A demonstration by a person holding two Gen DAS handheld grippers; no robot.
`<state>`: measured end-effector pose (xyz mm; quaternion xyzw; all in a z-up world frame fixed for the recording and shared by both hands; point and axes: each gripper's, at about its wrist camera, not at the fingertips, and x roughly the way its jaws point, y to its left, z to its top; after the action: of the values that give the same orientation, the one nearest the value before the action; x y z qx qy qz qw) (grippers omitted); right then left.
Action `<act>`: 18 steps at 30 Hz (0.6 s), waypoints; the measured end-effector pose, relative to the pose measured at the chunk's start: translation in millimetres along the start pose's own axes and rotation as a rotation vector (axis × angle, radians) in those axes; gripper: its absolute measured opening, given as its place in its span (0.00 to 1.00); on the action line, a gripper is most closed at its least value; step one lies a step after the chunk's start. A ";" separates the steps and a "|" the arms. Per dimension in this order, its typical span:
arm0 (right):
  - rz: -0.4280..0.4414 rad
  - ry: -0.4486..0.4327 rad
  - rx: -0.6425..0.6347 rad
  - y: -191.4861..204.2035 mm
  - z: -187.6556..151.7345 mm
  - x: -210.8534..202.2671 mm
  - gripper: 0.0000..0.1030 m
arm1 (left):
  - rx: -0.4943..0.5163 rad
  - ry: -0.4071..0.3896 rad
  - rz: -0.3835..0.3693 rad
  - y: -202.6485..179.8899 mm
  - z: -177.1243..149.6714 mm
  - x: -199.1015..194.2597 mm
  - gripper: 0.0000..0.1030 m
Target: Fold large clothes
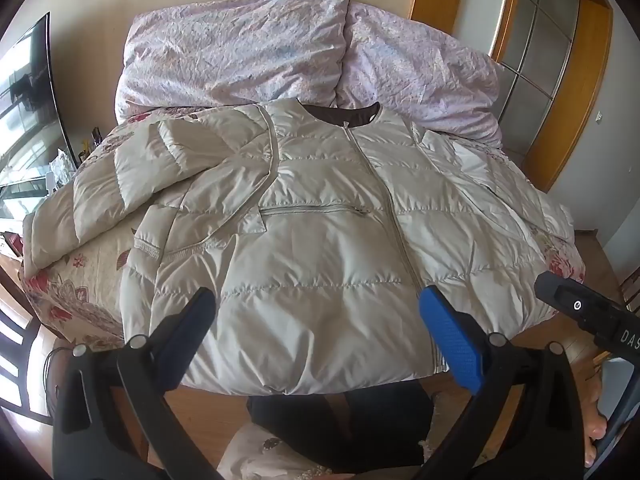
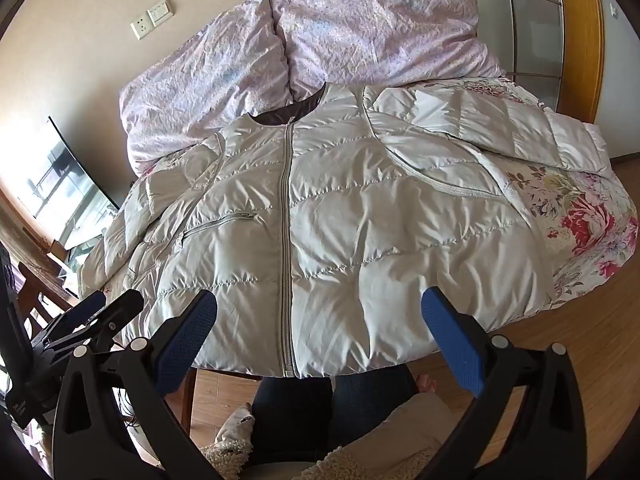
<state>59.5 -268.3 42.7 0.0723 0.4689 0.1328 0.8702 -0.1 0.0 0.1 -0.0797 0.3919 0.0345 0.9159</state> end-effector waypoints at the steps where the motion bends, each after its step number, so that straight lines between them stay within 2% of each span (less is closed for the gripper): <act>1: 0.000 0.000 0.000 0.0 0.0 0.0 0.99 | 0.000 0.001 0.000 0.0 0.0 0.0 0.98; 18: -0.001 0.000 0.000 0.3 0.4 0.8 0.99 | -0.001 -0.001 -0.002 0.0 0.1 0.0 0.98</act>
<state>60.2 -267.8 42.3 0.0719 0.4689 0.1322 0.8703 0.0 0.0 0.1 -0.0804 0.3915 0.0339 0.9160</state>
